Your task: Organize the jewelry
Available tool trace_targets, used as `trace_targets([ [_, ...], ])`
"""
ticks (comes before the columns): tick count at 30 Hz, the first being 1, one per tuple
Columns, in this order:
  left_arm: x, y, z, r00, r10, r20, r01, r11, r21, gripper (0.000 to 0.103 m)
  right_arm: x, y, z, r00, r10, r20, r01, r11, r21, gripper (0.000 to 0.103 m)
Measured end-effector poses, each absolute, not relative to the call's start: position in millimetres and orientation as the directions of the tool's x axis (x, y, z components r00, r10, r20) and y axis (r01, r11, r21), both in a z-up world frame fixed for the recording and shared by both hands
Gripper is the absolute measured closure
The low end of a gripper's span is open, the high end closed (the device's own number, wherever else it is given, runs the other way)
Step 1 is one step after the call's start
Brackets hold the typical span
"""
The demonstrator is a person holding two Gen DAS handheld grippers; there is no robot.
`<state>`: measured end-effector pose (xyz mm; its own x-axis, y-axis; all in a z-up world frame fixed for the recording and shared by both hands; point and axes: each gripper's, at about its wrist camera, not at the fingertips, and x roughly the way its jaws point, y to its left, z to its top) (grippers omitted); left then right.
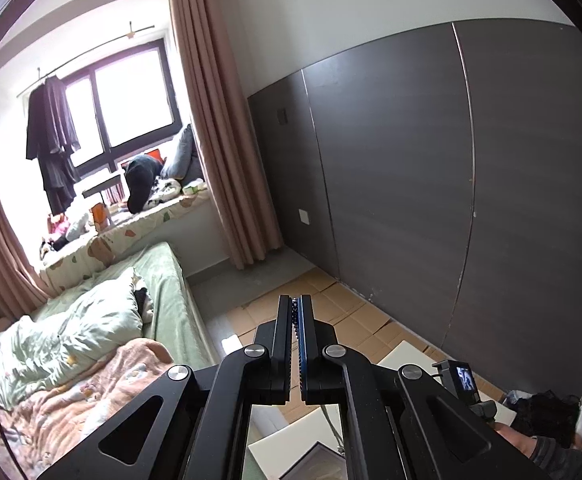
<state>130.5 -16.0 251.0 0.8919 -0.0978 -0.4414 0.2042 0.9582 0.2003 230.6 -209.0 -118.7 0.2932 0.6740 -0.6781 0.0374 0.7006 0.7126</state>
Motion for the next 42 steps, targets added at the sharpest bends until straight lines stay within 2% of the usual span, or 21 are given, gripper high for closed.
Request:
trace_targets([
  [4, 127.6, -5.9, 253.3, 0.897, -0.088, -0.433, 0.188, 0.963, 0.194, 0.101, 229.9, -207.7, -118.6, 0.298, 0.625, -0.722, 0.037, 0.748, 0.663, 0.057],
  [8, 125.7, 3.3, 257.6, 0.901, -0.080, -0.426, 0.175, 0.966, 0.189, 0.101, 234.9, -199.8, -121.7, 0.299, 0.658, -0.691, 0.015, 0.721, 0.693, 0.057],
  [11, 124.4, 6.4, 259.1, 0.902, -0.075, -0.426, 0.168, 0.968, 0.185, 0.101, 240.4, -192.6, -128.2, 0.303, 0.638, -0.708, 0.010, 0.741, 0.672, 0.057],
  [12, 124.1, 5.5, 259.8, 0.902, -0.071, -0.426, 0.165, 0.968, 0.188, 0.101, 241.6, -190.4, -133.1, 0.293, 0.640, -0.711, 0.019, 0.739, 0.673, 0.060],
  [13, 123.7, 6.3, 260.1, 0.902, -0.068, -0.426, 0.163, 0.968, 0.189, 0.101, 243.0, -188.0, -138.5, 0.280, 0.644, -0.712, 0.030, 0.735, 0.677, 0.070],
  [15, 122.0, 8.3, 261.0, 0.902, -0.064, -0.427, 0.160, 0.968, 0.192, 0.101, 243.2, -186.7, -143.8, 0.284, 0.642, -0.712, 0.043, 0.734, 0.678, 0.080],
  [17, 119.8, 9.3, 260.6, 0.901, -0.060, -0.430, 0.158, 0.968, 0.196, 0.101, 241.2, -187.8, -143.2, 0.297, 0.643, -0.706, 0.050, 0.727, 0.684, 0.084],
  [18, 117.6, 7.0, 260.5, 0.901, -0.057, -0.431, 0.156, 0.968, 0.198, 0.101, 239.6, -189.1, -141.5, 0.306, 0.647, -0.698, 0.049, 0.721, 0.691, 0.091],
  [22, 113.7, 6.1, 257.9, 0.898, -0.055, -0.437, 0.156, 0.968, 0.197, 0.101, 233.7, -191.6, -135.0, 0.306, 0.649, -0.697, 0.045, 0.721, 0.691, 0.092],
  [32, 109.2, 7.4, 250.6, 0.889, -0.051, -0.454, 0.151, 0.971, 0.186, 0.101, 220.7, -211.1, -108.7, 0.370, 0.745, -0.555, 0.000, 0.597, 0.802, 0.092],
  [42, 117.3, 21.6, 195.8, 0.841, -0.055, -0.539, 0.131, 0.986, 0.104, 0.101, 205.0, -204.3, -73.9, 0.387, 0.848, -0.361, -0.122, 0.436, 0.892, 0.092],
])
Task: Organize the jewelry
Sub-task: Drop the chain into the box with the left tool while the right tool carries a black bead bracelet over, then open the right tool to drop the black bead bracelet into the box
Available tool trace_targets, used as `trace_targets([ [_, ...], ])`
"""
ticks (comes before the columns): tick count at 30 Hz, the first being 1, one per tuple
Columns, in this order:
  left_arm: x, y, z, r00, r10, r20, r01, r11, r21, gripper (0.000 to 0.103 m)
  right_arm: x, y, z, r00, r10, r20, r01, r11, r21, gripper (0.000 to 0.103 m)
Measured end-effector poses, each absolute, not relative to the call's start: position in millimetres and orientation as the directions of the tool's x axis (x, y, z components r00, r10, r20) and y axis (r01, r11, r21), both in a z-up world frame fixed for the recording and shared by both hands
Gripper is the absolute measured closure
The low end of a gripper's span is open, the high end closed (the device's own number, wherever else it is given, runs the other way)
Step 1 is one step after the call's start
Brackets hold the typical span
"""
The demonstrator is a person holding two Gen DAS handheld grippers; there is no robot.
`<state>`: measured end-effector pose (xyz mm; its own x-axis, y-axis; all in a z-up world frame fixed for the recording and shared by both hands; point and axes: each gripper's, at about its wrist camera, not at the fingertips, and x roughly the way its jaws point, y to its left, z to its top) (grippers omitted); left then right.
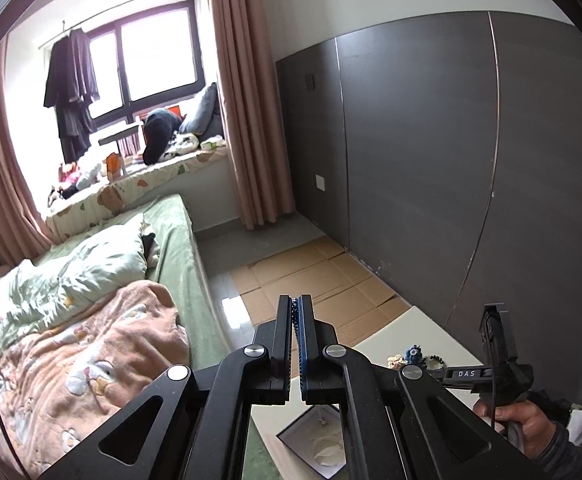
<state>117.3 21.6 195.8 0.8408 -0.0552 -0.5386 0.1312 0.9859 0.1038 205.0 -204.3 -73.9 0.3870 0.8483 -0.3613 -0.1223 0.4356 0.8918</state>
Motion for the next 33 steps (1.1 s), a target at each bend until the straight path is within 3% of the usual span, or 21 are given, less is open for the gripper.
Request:
trace_targets([
  [13, 127.1, 34.5, 103.5, 0.728, -0.143, -0.671, 0.115, 0.990, -0.086, 0.100, 188.3, -158.5, -62.9, 0.342, 0.884, -0.319, -0.208, 0.402, 0.892, 0.092],
  [18, 137.3, 47.2, 59.3, 0.664, -0.159, -0.730, 0.021, 0.981, -0.195, 0.098, 182.4, -145.5, -63.5, 0.325, 0.894, -0.309, -0.225, 0.391, 0.893, 0.092],
  [19, 137.6, 50.5, 51.8, 0.661, -0.164, -0.732, 0.000, 0.976, -0.218, 0.089, 181.0, -144.0, -63.4, 0.325, 0.894, -0.307, -0.229, 0.390, 0.892, 0.092],
  [21, 134.1, 56.9, 39.1, 0.668, -0.172, -0.723, -0.035, 0.964, -0.262, 0.060, 178.7, -142.7, -63.8, 0.327, 0.898, -0.295, -0.235, 0.380, 0.894, 0.092],
  [22, 130.6, 58.6, 33.2, 0.680, -0.168, -0.714, -0.053, 0.960, -0.276, 0.039, 176.9, -142.5, -64.4, 0.327, 0.899, -0.290, -0.237, 0.375, 0.896, 0.092],
  [23, 128.0, 59.5, 30.1, 0.691, -0.158, -0.705, -0.064, 0.959, -0.277, 0.027, 176.2, -141.1, -64.6, 0.327, 0.900, -0.288, -0.240, 0.373, 0.896, 0.092],
  [33, 104.5, 76.5, 8.2, 0.750, -0.053, -0.660, -0.174, 0.946, -0.273, 0.005, 168.6, -126.9, -64.8, 0.321, 0.901, -0.292, -0.274, 0.383, 0.882, 0.092],
])
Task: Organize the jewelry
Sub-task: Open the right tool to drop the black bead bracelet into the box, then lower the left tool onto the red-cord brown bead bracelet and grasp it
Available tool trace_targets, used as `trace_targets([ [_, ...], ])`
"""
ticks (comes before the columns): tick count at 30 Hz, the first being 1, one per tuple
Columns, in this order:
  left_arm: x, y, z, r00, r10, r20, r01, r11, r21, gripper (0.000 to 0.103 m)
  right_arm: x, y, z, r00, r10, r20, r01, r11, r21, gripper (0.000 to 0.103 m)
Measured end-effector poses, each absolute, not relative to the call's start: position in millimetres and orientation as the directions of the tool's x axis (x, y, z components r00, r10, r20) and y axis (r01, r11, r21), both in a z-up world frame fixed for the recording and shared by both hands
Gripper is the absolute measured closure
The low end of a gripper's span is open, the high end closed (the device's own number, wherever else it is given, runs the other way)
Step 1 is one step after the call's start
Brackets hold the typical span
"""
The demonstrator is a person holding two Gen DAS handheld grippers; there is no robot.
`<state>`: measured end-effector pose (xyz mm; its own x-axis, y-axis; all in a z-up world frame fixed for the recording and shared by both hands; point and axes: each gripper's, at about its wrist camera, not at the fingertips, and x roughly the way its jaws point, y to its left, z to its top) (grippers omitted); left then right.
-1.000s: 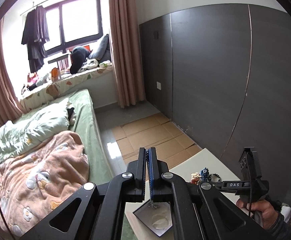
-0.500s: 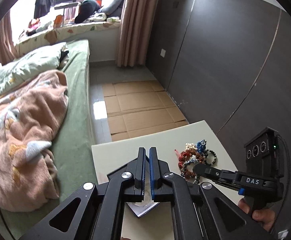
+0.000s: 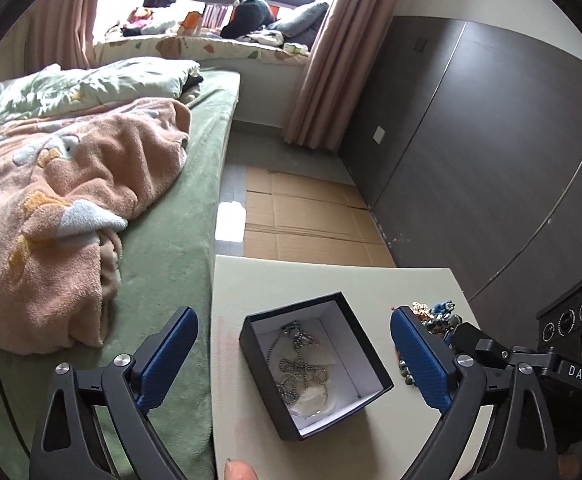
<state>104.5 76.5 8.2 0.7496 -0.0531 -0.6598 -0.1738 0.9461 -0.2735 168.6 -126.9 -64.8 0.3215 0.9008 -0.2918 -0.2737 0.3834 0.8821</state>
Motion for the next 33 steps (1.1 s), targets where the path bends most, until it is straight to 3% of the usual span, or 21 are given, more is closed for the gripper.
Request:
trace_targets([
  [2, 102.3, 80.7, 10.9, 0.769, -0.042, -0.638, -0.173, 0.947, -0.271, 0.000, 167.3, -122.7, -64.9, 0.320, 0.903, -0.287, -0.282, 0.380, 0.881, 0.092],
  [7, 93.8, 88.6, 11.2, 0.792, -0.042, -0.610, -0.162, 0.948, -0.276, 0.000, 166.1, -105.9, -67.7, 0.304, 0.908, -0.289, -0.296, 0.379, 0.877, 0.092],
  [11, 86.0, 97.8, 10.4, 0.809, -0.057, -0.585, -0.160, 0.937, -0.312, 0.000, 166.9, -89.6, -72.8, 0.299, 0.887, -0.352, -0.296, 0.437, 0.849, 0.092],
  [12, 85.0, 100.0, 9.5, 0.810, -0.052, -0.585, -0.168, 0.934, -0.316, 0.000, 168.3, -85.9, -74.1, 0.289, 0.880, -0.377, -0.294, 0.456, 0.840, 0.087],
  [15, 83.0, 101.9, 9.1, 0.809, -0.055, -0.585, -0.167, 0.933, -0.318, 0.000, 169.8, -85.2, -77.7, 0.288, 0.851, -0.439, -0.269, 0.512, 0.816, 0.042],
  [16, 82.0, 100.9, 10.3, 0.810, -0.063, -0.583, -0.158, 0.934, -0.321, 0.000, 168.6, -88.5, -77.1, 0.308, 0.838, -0.450, -0.266, 0.530, 0.805, 0.037],
  [21, 82.0, 87.2, 14.5, 0.799, -0.066, -0.598, -0.126, 0.954, -0.274, 0.000, 165.1, -108.0, -69.5, 0.344, 0.793, -0.503, -0.266, 0.596, 0.757, 0.033],
  [24, 84.2, 75.2, 13.0, 0.789, -0.109, -0.604, -0.079, 0.958, -0.276, 0.000, 161.4, -127.6, -63.9, 0.382, 0.761, -0.524, -0.255, 0.632, 0.732, 0.011],
  [30, 89.3, 41.3, 10.3, 0.767, -0.125, -0.630, -0.019, 0.976, -0.216, 0.000, 155.2, -168.7, -58.8, 0.439, 0.690, -0.576, -0.207, 0.701, 0.682, 0.008],
  [33, 92.8, 25.8, 10.1, 0.755, -0.145, -0.639, 0.005, 0.976, -0.217, 0.000, 154.8, -186.5, -56.2, 0.466, 0.654, -0.597, -0.187, 0.732, 0.656, 0.000],
])
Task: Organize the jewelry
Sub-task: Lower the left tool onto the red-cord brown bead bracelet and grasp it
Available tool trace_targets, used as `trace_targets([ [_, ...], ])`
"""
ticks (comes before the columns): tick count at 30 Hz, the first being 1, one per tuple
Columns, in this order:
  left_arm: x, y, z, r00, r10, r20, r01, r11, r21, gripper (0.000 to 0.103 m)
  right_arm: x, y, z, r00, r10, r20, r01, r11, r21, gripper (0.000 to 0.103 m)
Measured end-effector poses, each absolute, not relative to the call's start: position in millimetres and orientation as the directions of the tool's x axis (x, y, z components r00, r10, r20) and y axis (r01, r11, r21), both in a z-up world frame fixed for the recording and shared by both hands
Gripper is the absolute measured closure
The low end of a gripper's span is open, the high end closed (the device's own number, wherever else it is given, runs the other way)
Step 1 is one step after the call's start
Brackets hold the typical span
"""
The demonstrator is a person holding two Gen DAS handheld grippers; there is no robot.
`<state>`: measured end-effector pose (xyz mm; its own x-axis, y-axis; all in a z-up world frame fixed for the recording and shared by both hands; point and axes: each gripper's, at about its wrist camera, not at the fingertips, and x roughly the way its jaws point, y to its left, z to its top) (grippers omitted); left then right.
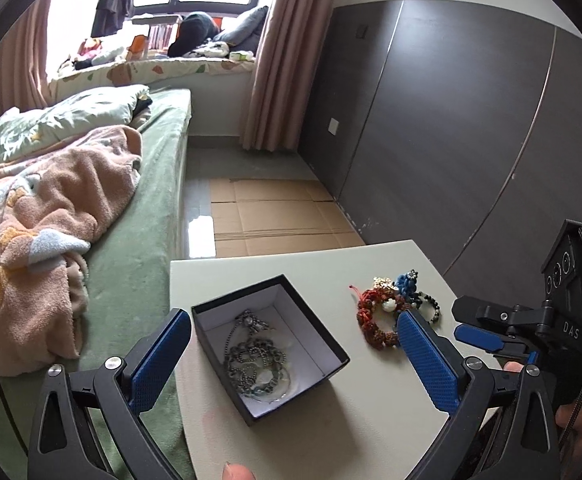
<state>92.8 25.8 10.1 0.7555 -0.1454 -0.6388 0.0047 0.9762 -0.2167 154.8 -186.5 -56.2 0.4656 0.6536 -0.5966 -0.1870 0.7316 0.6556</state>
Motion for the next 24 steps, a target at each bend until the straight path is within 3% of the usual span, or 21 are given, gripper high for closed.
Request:
trace_targets([
  [12, 122.7, -18.5, 13.5, 0.712, -0.216, -0.668, 0.076, 0.970, -0.232, 0.003, 162.6, -255.0, -59.3, 0.521, 0.536, -0.664, -0.049, 0.795, 0.604, 0.000],
  [15, 137.2, -28.5, 10.0, 0.679, -0.224, -0.699, 0.078, 0.969, -0.234, 0.018, 166.0, -269.8, -60.7, 0.532, 0.514, -0.672, -0.012, 0.799, 0.602, 0.000],
  [17, 150.4, -37.5, 4.4, 0.639, -0.224, -0.736, 0.086, 0.971, -0.221, 0.033, 168.1, -278.6, -62.2, 0.540, 0.507, -0.672, 0.009, 0.795, 0.607, 0.000],
  [24, 188.2, -60.8, -15.9, 0.539, -0.217, -0.814, 0.104, 0.976, -0.191, 0.040, 178.3, -299.1, -77.7, 0.521, 0.484, -0.703, 0.106, 0.780, 0.616, 0.005],
])
